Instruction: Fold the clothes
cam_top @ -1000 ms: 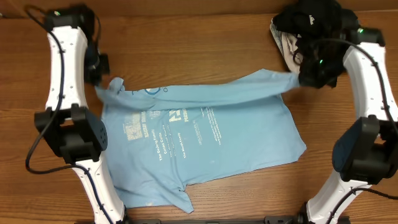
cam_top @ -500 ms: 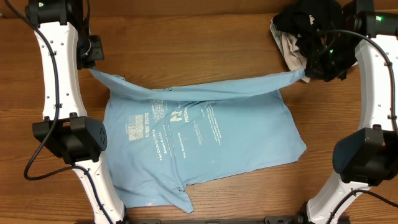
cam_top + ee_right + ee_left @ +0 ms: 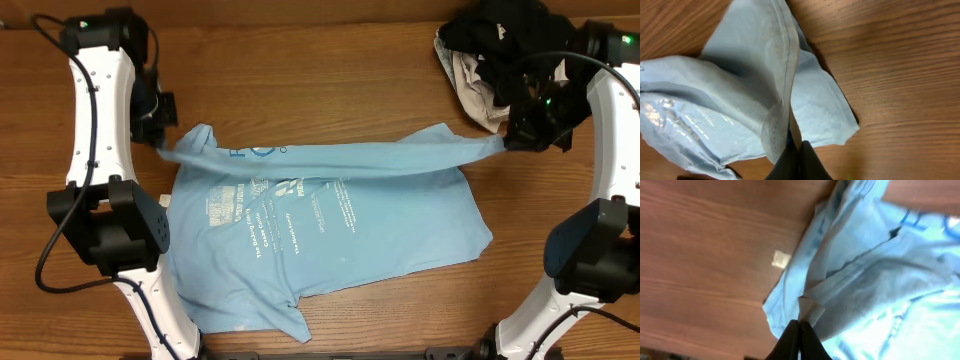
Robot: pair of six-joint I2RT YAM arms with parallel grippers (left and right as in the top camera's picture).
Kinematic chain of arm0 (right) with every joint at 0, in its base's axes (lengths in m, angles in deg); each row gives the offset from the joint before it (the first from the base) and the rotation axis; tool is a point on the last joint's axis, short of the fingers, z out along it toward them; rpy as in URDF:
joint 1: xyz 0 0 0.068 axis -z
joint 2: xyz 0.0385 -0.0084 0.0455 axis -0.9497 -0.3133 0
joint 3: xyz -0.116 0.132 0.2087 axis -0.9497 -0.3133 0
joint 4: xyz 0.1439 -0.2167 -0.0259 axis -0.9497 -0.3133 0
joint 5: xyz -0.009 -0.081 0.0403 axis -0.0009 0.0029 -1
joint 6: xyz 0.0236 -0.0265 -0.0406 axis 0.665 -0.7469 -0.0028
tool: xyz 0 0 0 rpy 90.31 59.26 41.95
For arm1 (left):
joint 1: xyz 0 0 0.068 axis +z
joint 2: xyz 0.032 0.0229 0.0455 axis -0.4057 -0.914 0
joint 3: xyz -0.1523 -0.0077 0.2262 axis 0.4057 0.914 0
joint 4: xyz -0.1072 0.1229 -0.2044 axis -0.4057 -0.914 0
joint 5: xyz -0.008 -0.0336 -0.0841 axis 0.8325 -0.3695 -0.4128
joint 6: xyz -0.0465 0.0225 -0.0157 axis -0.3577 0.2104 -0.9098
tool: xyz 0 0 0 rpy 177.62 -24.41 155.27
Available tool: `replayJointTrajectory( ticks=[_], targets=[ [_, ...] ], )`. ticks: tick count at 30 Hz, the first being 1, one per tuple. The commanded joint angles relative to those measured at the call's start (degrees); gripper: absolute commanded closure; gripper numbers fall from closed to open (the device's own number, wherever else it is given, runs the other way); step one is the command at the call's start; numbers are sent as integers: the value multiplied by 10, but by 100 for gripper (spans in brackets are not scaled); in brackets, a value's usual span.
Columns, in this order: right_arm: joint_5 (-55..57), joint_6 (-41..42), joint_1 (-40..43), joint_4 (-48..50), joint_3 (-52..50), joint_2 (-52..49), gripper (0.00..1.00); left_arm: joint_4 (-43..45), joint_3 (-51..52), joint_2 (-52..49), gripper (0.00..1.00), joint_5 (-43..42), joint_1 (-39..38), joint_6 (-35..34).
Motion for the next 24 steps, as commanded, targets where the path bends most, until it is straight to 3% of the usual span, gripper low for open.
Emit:
replayJointTrajectory(
  ticks=[1,12,14,16,18,24],
  targets=[
    [-1,-7,1,19,-49,21,96,-1,46,23,95,-17,3,7],
    [-1,-4,2,106,-245,21,96,38,188,23,96,-15,-24,9],
    [-1,-4,2,111,-253,21,88,38,196,23,96,-12,-24,9],
    [-1,-4,2,116,-253,21,68,37,199,23,82,-10,-24,9],
    [-1,-4,2,120,-253,21,57,37,199,23,64,-10,-24,9],
    [-1,-5,2,116,-229,22,45,39,188,23,38,-10,-24,20]
  ],
)
